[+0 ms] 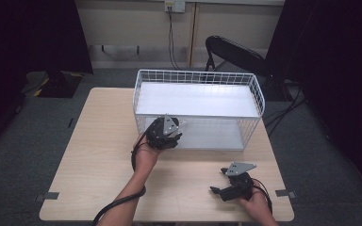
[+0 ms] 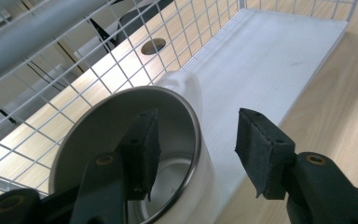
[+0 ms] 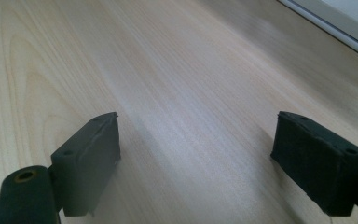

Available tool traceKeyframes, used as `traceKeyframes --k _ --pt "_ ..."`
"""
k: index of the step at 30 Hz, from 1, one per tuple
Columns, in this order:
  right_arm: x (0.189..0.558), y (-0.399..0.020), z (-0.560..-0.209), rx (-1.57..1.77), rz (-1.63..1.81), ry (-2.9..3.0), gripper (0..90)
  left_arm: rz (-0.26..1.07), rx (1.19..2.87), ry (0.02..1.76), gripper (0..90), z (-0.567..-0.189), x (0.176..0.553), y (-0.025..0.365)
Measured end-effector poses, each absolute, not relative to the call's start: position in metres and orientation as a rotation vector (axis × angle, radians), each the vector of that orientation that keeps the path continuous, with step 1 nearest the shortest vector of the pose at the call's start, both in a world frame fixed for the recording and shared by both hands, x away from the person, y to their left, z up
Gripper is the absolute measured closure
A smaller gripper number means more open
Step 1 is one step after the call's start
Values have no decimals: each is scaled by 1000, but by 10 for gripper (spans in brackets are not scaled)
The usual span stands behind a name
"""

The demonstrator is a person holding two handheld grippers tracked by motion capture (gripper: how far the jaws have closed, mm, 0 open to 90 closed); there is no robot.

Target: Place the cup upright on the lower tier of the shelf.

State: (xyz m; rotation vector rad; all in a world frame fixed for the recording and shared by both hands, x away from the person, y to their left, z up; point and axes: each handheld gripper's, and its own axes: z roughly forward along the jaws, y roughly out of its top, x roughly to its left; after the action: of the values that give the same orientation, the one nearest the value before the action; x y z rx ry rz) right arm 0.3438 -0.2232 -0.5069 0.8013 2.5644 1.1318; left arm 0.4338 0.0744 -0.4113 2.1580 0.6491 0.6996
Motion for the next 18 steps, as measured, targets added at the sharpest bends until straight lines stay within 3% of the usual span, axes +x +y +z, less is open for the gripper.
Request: traceKeyframes --k 18 --pt "344 -223 -507 802 1132 2564 142 648 2125 644 471 -403 414 85"
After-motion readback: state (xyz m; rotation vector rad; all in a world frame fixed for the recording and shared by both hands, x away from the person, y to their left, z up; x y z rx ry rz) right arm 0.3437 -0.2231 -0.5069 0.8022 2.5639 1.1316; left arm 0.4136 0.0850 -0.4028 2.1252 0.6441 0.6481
